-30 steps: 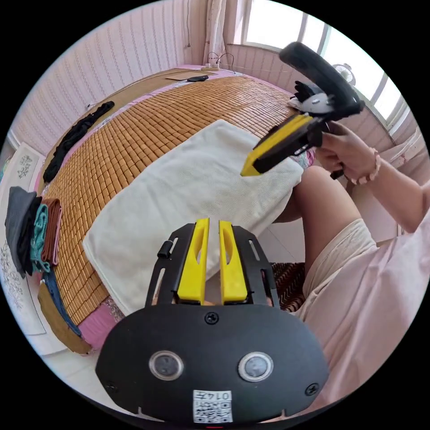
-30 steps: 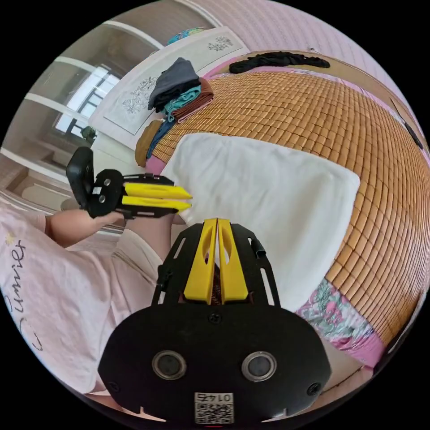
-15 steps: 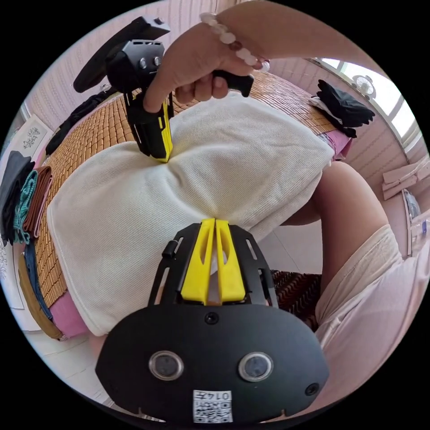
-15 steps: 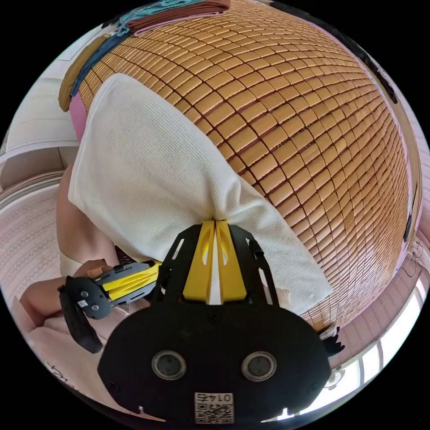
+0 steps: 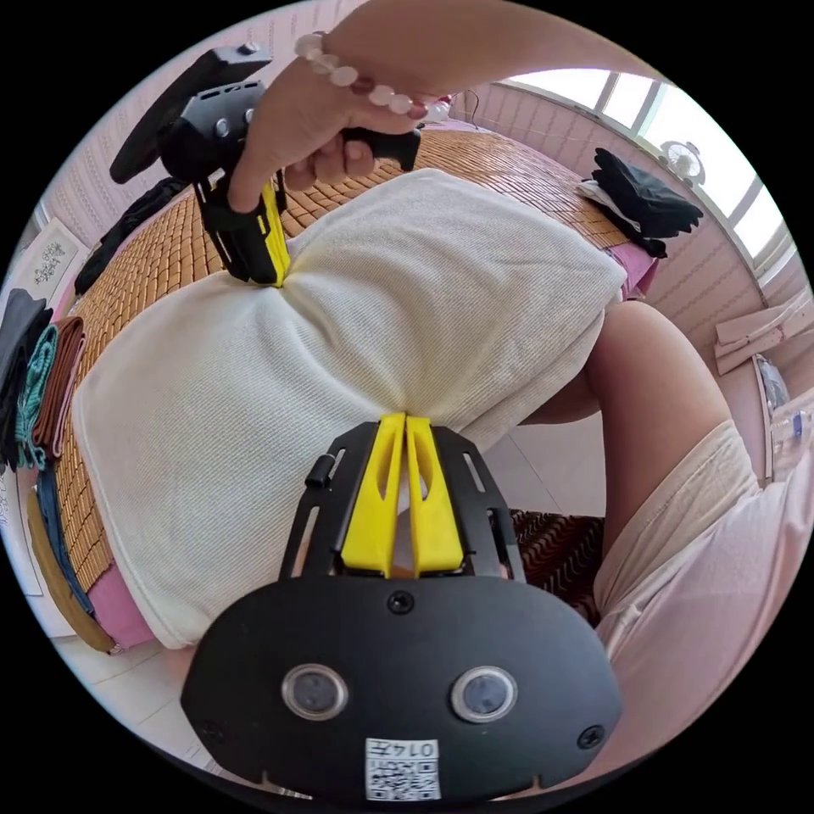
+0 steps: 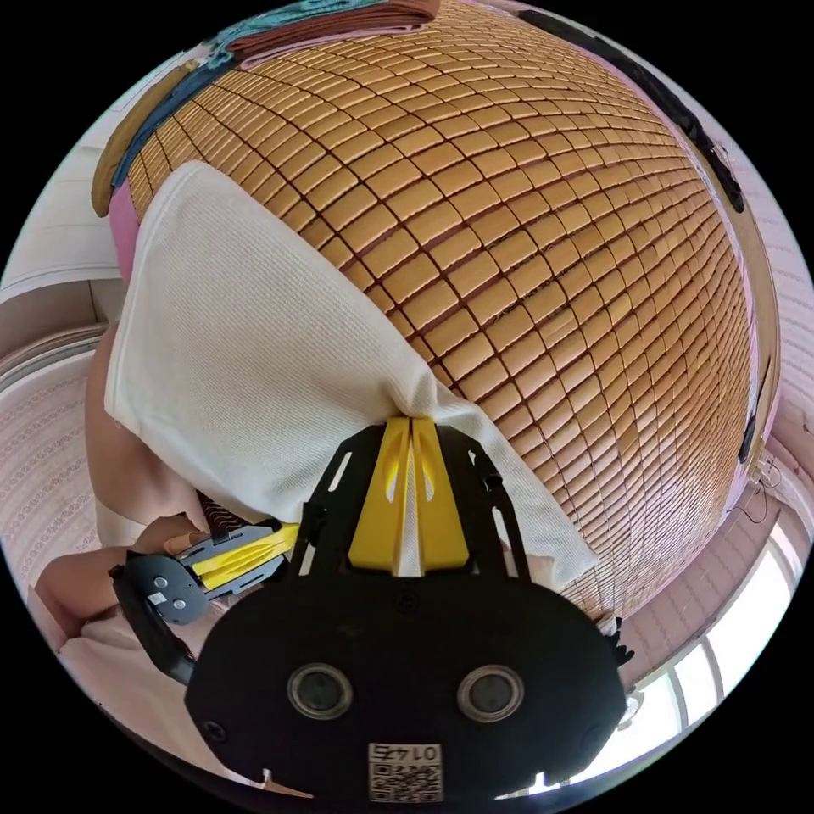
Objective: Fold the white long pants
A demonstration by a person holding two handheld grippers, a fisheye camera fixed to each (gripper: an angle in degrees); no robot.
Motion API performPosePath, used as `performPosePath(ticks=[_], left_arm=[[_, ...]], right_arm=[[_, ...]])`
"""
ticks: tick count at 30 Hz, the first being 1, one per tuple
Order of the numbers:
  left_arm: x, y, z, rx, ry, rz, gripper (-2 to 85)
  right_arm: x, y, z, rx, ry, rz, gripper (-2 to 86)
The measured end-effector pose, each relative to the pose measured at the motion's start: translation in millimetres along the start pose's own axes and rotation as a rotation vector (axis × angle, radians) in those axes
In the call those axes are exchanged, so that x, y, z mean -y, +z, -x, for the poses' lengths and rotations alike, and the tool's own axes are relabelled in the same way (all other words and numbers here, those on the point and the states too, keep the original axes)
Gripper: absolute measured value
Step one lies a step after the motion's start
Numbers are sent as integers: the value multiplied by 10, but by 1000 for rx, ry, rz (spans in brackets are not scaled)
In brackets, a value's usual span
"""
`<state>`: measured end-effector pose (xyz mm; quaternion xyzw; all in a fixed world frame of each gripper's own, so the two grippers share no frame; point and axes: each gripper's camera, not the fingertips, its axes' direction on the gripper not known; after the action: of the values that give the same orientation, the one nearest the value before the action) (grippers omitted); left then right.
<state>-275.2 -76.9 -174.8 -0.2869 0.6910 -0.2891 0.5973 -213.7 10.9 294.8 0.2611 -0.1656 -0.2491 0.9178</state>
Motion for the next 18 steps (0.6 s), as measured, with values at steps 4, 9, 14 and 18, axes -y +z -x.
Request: performPosePath(ticks=[4, 9, 14, 18], left_arm=[[-147, -278, -29, 0, 69, -38, -7], [-420, -754, -216, 30, 40, -208, 49], [-436, -1037, -485, -111, 53, -313, 106], [-384, -1121, -747, -99, 155, -304, 132]], right_arm=[[-769, -78, -348, 217, 118, -331, -2], [-2393, 91, -778, 293, 391, -579, 12], [-3823, 910, -1094, 512, 706, -563, 142], [-4106, 1491, -1123, 764, 791, -561, 167]])
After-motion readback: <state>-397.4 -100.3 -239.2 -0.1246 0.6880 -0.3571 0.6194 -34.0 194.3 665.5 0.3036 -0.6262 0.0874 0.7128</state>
